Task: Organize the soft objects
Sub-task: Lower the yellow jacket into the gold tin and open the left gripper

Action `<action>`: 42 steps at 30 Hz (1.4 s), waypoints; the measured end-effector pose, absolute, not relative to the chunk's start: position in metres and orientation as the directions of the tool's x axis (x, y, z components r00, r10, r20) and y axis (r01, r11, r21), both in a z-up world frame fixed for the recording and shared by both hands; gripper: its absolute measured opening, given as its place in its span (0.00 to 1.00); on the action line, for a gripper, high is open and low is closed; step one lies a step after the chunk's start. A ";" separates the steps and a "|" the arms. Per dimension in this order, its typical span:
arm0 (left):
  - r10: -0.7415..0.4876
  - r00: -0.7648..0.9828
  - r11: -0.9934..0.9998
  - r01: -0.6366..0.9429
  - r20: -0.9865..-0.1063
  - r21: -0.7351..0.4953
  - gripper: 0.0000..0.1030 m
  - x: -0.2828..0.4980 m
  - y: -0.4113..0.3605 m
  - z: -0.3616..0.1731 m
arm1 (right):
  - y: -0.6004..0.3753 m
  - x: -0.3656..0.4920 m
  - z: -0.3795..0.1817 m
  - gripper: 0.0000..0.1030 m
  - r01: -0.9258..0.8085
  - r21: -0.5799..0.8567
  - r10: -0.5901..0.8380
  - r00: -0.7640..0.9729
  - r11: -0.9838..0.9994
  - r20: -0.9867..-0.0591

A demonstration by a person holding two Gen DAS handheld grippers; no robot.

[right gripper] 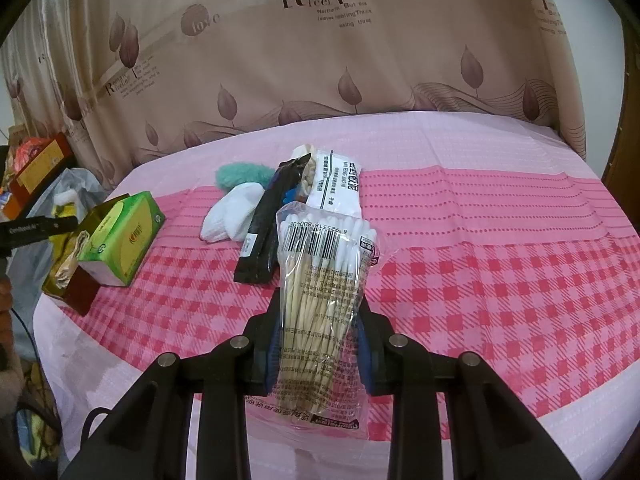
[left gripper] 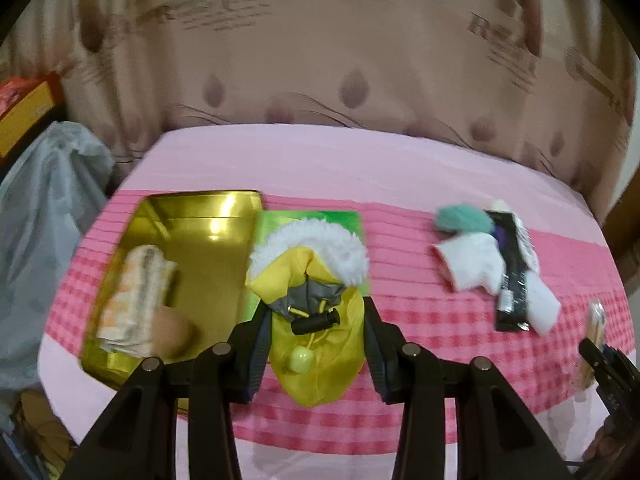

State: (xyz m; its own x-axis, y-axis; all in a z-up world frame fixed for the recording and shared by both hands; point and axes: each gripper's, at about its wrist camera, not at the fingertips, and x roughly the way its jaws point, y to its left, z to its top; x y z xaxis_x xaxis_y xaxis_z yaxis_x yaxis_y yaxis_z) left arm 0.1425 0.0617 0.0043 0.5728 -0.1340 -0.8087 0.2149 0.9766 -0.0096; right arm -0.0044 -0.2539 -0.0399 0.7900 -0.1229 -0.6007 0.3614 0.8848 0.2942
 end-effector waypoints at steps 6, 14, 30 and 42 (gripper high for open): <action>-0.064 0.586 0.992 0.123 -0.808 0.010 0.41 0.155 0.110 0.007 | -0.253 -0.003 -0.041 0.27 0.360 0.285 -0.123 0.785 0.889 -0.607; -0.020 0.542 0.998 0.063 -0.840 0.017 0.41 0.163 0.145 -0.015 | -0.251 -0.001 -0.044 0.27 0.361 0.276 -0.125 0.778 0.891 -0.616; -0.023 0.473 0.997 0.073 -0.881 0.013 0.41 0.166 0.148 -0.054 | -0.248 0.003 -0.049 0.27 0.354 0.257 -0.118 0.761 0.899 -0.637; -0.020 0.458 0.997 0.071 -0.889 0.014 0.46 0.168 0.150 -0.057 | -0.248 0.004 -0.051 0.27 0.355 0.254 -0.118 0.758 0.900 -0.642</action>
State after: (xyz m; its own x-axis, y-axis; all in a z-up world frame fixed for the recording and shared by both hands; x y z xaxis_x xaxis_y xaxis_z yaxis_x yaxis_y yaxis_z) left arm 0.1675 0.1500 -0.0567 0.4584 -0.0201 -0.8885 0.0714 0.9973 0.0142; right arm 0.0040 -0.2480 -0.0507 0.7580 -0.1181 -0.6415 0.3550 0.8997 0.2538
